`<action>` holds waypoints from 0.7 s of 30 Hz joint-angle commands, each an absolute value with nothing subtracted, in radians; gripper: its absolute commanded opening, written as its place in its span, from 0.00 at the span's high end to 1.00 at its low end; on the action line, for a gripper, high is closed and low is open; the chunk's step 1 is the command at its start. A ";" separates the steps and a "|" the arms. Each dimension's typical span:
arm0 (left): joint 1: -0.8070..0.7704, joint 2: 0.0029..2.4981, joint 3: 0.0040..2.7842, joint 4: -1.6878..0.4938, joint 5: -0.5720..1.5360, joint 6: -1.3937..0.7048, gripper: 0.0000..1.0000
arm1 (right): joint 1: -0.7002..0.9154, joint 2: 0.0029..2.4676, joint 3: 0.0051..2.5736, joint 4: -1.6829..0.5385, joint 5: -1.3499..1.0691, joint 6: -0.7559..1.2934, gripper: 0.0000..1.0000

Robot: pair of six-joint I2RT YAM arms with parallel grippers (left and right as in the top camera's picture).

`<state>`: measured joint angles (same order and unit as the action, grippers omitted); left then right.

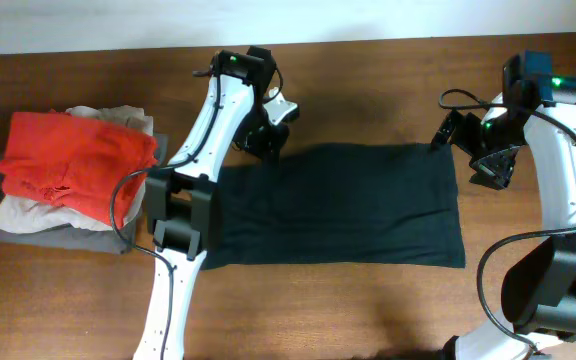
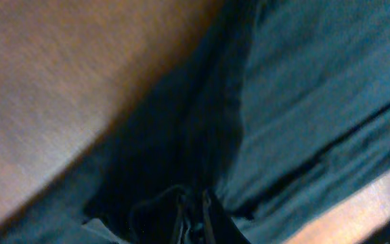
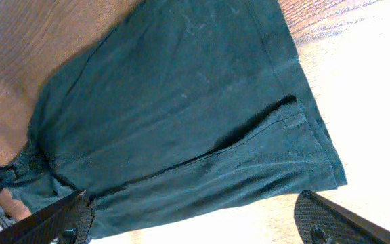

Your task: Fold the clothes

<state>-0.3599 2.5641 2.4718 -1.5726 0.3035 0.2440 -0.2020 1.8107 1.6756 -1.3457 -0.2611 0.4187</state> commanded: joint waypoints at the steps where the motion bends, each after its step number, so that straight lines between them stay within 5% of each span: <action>1: -0.388 2.573 2.495 -1.618 0.315 0.255 0.87 | -0.197 1.790 1.690 -1.342 -0.249 0.419 0.01; 17: -0.506 2.573 2.495 -1.688 0.326 0.157 0.83 | -0.197 1.790 1.690 -1.338 -0.240 0.419 0.01; 21: -0.535 2.573 2.495 -1.689 0.326 0.121 0.91 | -0.197 1.790 1.690 -1.342 -0.211 0.419 0.01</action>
